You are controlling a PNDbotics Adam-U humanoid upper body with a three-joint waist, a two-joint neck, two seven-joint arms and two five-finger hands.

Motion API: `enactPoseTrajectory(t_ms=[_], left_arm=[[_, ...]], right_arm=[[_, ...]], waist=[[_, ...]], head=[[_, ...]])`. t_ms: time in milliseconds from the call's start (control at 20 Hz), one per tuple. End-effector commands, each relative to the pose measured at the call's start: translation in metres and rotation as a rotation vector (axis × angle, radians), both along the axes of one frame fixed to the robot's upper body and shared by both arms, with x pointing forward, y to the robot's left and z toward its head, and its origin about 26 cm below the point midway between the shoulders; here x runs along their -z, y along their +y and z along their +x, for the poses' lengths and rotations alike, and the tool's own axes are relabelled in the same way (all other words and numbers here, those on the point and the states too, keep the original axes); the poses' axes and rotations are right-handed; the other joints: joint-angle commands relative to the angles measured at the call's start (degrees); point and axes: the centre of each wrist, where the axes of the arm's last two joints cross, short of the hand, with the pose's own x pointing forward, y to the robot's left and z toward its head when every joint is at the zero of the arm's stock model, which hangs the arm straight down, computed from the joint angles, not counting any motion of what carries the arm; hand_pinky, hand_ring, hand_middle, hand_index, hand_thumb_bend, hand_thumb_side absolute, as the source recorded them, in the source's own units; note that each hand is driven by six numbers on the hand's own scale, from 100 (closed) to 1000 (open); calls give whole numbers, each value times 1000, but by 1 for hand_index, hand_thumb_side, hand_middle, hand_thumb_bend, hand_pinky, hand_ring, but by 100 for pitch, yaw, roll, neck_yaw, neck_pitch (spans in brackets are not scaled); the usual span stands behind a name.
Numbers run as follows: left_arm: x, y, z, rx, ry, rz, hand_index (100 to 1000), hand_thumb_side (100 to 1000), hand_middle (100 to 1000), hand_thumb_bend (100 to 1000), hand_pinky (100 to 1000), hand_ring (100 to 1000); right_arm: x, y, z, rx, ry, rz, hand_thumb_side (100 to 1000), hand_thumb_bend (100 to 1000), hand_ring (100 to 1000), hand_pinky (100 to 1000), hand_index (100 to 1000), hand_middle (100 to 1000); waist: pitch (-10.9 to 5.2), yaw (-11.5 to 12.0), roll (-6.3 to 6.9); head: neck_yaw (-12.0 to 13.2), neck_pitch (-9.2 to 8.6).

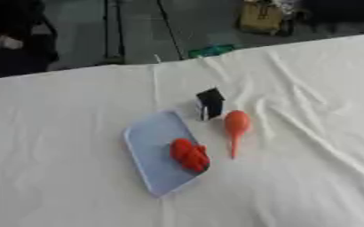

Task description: Pick up objects on the table and place them in the box.

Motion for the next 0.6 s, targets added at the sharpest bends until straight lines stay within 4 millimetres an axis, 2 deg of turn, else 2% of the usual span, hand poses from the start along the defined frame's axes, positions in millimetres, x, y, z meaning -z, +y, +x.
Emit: enactPoseTrajectory(t_ms=[50,250,500,550,600], left_arm=[[-8,-1,-2,14,-17,23,927,1000,985,100,814,947],[-8,-3,-1,21,-10,25,915,1000,976,100,818,952],[-9,-4,-1,26,-12,21,914,1000,975,100,816,951],[-9,-4,-1,30,-11,22,911,1000,973,100,814,950],[-9,-5,0,34,-9,22,911,1000,973,100,814,950]], right_arm=[[-5,21,5,-16,-11,-78,993,100,920,895,940,901],[-2,55,18,-40,15,-186,988,100,930,909,945,912],[9,77,39,9,91,-267,980,132,946,923,960,936],[14,82,57,67,141,-308,952,240,964,943,977,949],[20,87,82,127,191,-353,952,240,964,943,977,949]], waist=[[-97,53,-30],[-68,36,-17],[-69,59,-5],[-72,79,4],[-75,91,15]], head=[[-94,16],[-91,-26],[-117,-21],[-143,-35],[-158,-44]])
